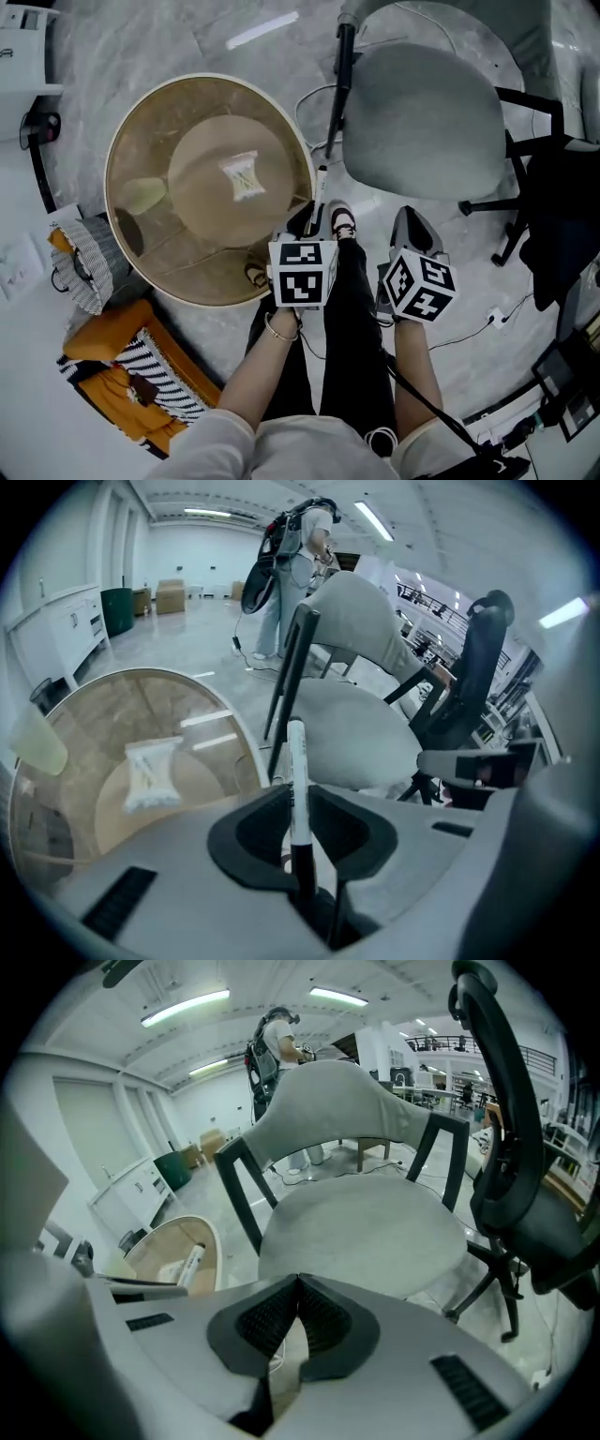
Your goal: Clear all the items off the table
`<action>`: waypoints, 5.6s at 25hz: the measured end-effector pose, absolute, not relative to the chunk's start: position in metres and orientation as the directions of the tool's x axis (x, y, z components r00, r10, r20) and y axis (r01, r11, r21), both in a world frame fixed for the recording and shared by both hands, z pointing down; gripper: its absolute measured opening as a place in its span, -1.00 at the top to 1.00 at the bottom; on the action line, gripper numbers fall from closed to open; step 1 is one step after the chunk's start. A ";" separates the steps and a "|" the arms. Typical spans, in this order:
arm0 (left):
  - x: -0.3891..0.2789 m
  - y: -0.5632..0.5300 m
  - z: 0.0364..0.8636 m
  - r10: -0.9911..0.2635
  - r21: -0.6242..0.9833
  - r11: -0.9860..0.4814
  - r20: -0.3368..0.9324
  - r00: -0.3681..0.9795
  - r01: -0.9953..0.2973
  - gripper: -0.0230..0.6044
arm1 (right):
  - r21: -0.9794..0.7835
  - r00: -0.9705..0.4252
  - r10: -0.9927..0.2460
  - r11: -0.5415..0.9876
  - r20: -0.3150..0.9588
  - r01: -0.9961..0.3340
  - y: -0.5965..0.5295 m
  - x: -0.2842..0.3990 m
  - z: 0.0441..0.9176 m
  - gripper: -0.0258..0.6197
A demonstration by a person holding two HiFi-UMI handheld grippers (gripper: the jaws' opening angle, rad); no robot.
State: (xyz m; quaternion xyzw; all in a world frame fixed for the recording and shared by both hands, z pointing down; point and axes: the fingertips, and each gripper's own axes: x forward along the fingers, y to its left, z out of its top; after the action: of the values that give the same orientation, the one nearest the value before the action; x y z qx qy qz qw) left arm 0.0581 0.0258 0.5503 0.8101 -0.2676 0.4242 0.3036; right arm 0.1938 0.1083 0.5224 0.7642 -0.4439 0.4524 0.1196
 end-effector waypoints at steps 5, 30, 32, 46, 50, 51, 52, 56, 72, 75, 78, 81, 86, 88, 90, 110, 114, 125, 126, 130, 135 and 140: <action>0.139 0.017 0.559 -0.163 0.276 -0.696 0.838 0.521 -0.663 0.71 | -0.226 0.194 -0.569 -0.583 0.799 -0.780 0.108 0.242 0.536 0.85; 0.253 -0.042 0.630 -0.194 0.249 -0.647 0.860 0.471 -0.721 0.70 | -0.243 0.188 -0.581 -0.583 0.792 -0.775 0.070 0.344 0.582 0.85; 0.253 -0.041 0.629 -0.197 0.249 -0.650 0.857 0.476 -0.718 0.70 | -0.245 0.189 -0.583 -0.582 0.790 -0.775 0.070 0.344 0.581 0.85; 0.243 -0.037 0.614 -0.209 0.247 -0.677 0.839 0.502 -0.693 0.59 | -0.239 0.179 -0.582 -0.567 0.794 -0.788 0.074 0.324 0.578 0.85; 0.237 -0.032 0.603 -0.215 0.251 -0.685 0.827 0.520 -0.684 0.59 | -0.230 0.183 -0.586 -0.558 0.789 -0.797 0.072 0.319 0.574 0.85; 0.233 -0.030 0.600 -0.215 0.255 -0.683 0.825 0.523 -0.684 0.59 | -0.229 0.183 -0.587 -0.556 0.788 -0.799 0.071 0.316 0.573 0.85; 0.228 -0.028 0.598 -0.216 0.260 -0.680 0.823 0.526 -0.686 0.59 | -0.229 0.182 -0.589 -0.553 0.788 -0.801 0.069 0.312 0.572 0.85; 0.202 -0.023 0.590 -0.210 0.289 -0.652 0.820 0.533 -0.701 0.59 | -0.229 0.162 -0.597 -0.525 0.786 -0.820 0.059 0.294 0.569 0.85; -0.016 -0.037 0.526 -0.313 0.327 -0.454 0.812 0.492 -0.829 0.90 | -0.269 -0.095 -0.647 -0.176 0.757 -0.947 -0.012 0.094 0.519 0.85; -0.071 -0.047 0.506 -0.373 0.322 -0.401 0.798 0.473 -0.858 0.90 | -0.267 -0.153 -0.657 -0.076 0.738 -0.961 -0.029 0.042 0.499 0.85; -0.132 -0.045 0.488 -0.420 0.313 -0.330 0.796 0.436 -0.890 0.90 | -0.261 -0.186 -0.640 -0.023 0.745 -0.965 -0.030 -0.007 0.481 0.85; -0.187 -0.044 0.476 -0.468 0.257 -0.277 0.805 0.364 -0.926 0.90 | -0.254 -0.215 -0.634 0.030 0.743 -0.967 -0.031 -0.047 0.466 0.85; -0.238 -0.047 0.469 -0.494 0.203 -0.277 0.808 0.320 -0.939 0.90 | -0.278 -0.250 -0.619 0.053 0.745 -0.959 -0.032 -0.098 0.466 0.85; -0.241 -0.051 0.469 -0.508 0.207 -0.268 0.799 0.321 -0.941 0.90 | -0.263 -0.252 -0.622 0.076 0.742 -0.962 -0.040 -0.104 0.468 0.85; -0.242 -0.056 0.468 -0.525 0.214 -0.264 0.786 0.326 -0.940 0.90 | -0.250 -0.253 -0.632 0.095 0.733 -0.964 -0.048 -0.108 0.467 0.85; -0.267 -0.148 0.491 -0.519 0.184 -0.389 0.766 0.380 -0.903 -0.03 | -0.237 -0.237 -0.609 0.083 0.757 -0.968 -0.071 -0.121 0.487 0.85; -0.267 -0.173 0.504 -0.488 0.123 -0.447 0.796 0.357 -0.886 -0.19 | -0.228 -0.222 -0.597 0.066 0.771 -0.971 -0.078 -0.116 0.494 0.85; -0.258 -0.213 0.523 -0.482 0.053 -0.492 0.815 0.323 -0.869 -0.23 | -0.225 -0.198 -0.579 0.025 0.791 -0.974 -0.098 -0.106 0.511 0.85; -0.257 -0.215 0.525 -0.477 0.054 -0.496 0.817 0.324 -0.867 -0.23 | -0.227 -0.199 -0.576 0.025 0.793 -0.974 -0.099 -0.106 0.512 0.85; -0.255 -0.219 0.531 -0.457 0.053 -0.507 0.830 0.320 -0.860 -0.23 | -0.234 -0.209 -0.568 0.029 0.796 -0.972 -0.100 -0.110 0.516 0.85; -0.254 -0.219 0.532 -0.456 0.035 -0.506 0.838 0.301 -0.862 -0.23 | -0.235 -0.215 -0.563 0.037 0.798 -0.971 -0.100 -0.113 0.518 0.85; -0.258 -0.218 0.528 -0.460 0.025 -0.481 0.844 0.277 -0.877 -0.22 | -0.233 -0.212 -0.569 0.037 0.795 -0.972 -0.098 -0.111 0.516 0.85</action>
State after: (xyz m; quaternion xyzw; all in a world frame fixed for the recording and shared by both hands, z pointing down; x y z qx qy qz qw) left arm -0.2581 -0.2176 0.5280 0.7572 -0.4413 0.4086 0.2547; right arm -0.1115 -0.0981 0.5162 0.5726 -0.6725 0.3920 0.2573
